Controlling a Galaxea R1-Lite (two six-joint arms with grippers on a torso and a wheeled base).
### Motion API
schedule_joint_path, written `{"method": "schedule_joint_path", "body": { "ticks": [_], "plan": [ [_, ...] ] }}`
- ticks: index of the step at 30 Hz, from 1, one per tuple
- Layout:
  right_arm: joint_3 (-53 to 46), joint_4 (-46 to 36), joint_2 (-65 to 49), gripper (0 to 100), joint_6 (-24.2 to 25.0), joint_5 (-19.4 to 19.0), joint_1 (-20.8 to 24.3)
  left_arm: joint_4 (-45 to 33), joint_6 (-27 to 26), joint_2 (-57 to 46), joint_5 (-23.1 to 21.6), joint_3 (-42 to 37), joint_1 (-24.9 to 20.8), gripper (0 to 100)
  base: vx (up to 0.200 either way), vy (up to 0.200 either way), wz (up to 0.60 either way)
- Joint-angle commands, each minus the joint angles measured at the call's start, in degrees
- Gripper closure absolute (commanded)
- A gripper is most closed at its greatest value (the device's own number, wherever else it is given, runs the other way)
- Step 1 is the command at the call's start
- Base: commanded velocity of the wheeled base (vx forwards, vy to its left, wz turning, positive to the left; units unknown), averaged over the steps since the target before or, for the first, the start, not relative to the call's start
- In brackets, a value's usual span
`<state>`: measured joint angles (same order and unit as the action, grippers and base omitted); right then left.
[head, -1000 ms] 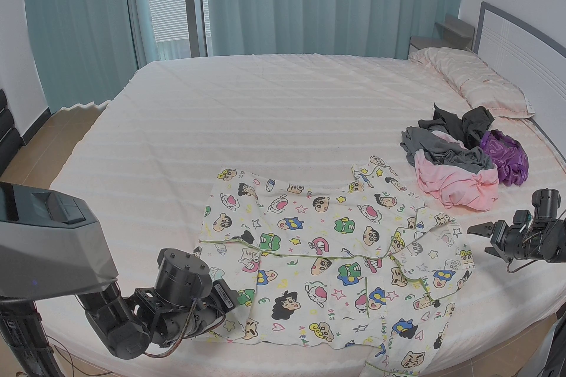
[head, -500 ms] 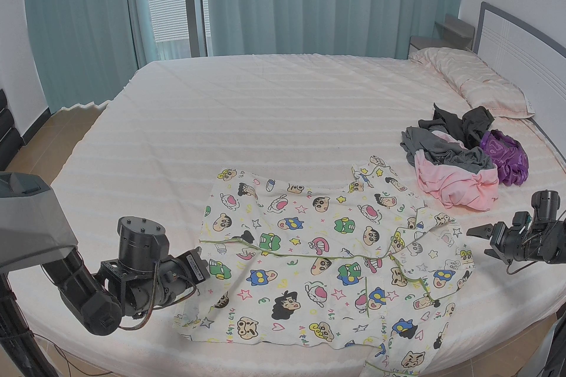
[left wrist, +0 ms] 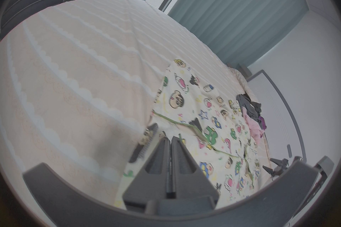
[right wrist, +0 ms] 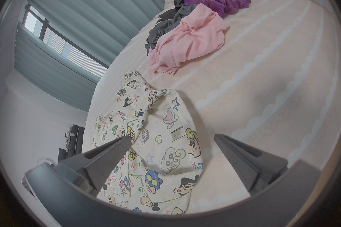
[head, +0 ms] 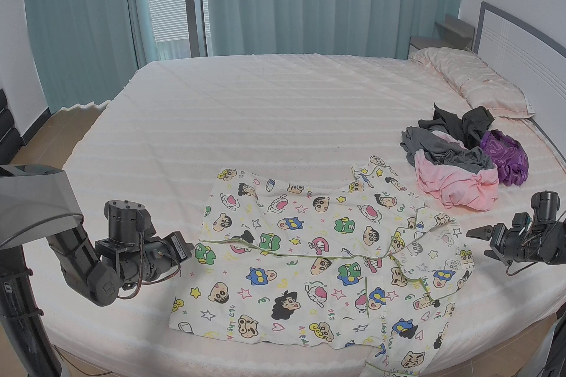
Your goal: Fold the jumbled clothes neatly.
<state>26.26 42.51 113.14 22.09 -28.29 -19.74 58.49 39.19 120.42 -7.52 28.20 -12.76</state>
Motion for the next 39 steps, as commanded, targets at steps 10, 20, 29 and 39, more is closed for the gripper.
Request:
{"method": "schedule_joint_path", "body": {
  "ticks": [10, 20, 29, 39],
  "plan": [
    [-1.3, 0.1, -0.9, 0, 0.1, 0.0, -0.2, 1.7, 0.1, 6.2, -0.2, 2.2, 3.4, 0, 0.000, 0.000, 0.00],
    [-3.9, 0.1, -7.8, 0, 0.7, -0.3, -0.8, 2.1, 1.0, -6.9, -7.2, -9.2, 7.2, 0, 0.000, 0.000, 0.00],
    [-9.5, 0.1, -13.6, 0, 0.4, -0.5, 0.5, 2.1, 9.6, -15.9, -7.9, -18.5, 1.1, 0, -0.067, 0.000, 0.00],
    [-14.2, 0.1, -17.0, 0, 0.4, -0.5, 4.4, 1.7, 9.5, -14.4, -7.6, -22.7, -1.4, 0, -0.180, 0.000, 0.00]
  ]
}}
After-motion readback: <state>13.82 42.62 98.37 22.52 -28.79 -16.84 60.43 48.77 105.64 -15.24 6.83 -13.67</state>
